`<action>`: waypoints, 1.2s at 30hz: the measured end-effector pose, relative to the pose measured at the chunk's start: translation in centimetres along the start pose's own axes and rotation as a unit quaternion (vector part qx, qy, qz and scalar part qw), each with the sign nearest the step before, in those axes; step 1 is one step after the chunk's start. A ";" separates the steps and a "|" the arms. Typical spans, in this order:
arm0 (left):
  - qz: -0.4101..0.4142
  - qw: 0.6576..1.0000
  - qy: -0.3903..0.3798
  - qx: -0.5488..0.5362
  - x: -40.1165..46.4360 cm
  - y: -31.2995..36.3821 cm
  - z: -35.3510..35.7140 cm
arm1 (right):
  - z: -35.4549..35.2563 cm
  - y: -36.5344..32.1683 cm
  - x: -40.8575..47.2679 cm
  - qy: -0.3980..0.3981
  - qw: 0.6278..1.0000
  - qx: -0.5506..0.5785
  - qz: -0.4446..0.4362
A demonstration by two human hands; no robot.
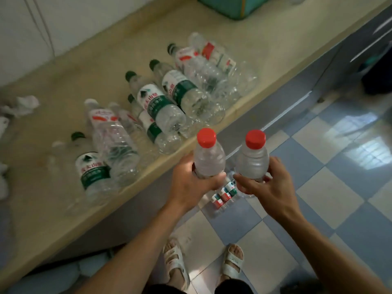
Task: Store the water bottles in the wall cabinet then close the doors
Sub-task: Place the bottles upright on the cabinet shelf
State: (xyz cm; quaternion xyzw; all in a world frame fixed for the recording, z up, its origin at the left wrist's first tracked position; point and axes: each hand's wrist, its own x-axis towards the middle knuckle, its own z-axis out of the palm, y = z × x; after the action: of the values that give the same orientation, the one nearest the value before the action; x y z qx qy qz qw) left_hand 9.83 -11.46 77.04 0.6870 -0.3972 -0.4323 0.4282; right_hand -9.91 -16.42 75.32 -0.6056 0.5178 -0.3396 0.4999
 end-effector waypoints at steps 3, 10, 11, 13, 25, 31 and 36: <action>0.069 0.997 0.033 -0.007 -1.0 5.4 -1.4 | 0.0 -6.2 1.4 -0.006 0.999 0.029 -0.036; 0.217 0.968 0.125 0.021 0.3 16.8 -10.8 | 1.9 -20.0 5.3 -0.031 0.989 0.090 -0.115; 0.227 0.964 0.136 0.021 0.4 18.3 -12.5 | 2.7 -22.0 5.7 -0.039 0.986 0.099 -0.130; 0.251 0.956 0.153 0.023 0.4 21.4 -16.1 | 4.4 -26.2 6.1 -0.053 0.979 0.124 -0.150; 0.380 0.872 0.308 0.008 -5.6 37.3 -38.8 | 14.8 -53.7 5.1 -0.113 0.919 0.201 -0.320; 0.394 0.849 0.351 -0.027 -8.1 44.5 -47.0 | 18.0 -63.7 4.5 -0.119 0.888 0.227 -0.382; 0.413 0.829 0.372 -0.063 -9.4 50.1 -50.7 | 19.8 -69.8 5.4 -0.120 0.870 0.238 -0.415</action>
State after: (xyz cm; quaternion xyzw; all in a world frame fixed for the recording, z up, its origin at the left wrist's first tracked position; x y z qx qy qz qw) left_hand 45.50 -6.37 139.22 0.5389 -0.4268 0.0489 0.7246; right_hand 29.78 -19.11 136.18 -0.6631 0.0581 -0.5539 0.5001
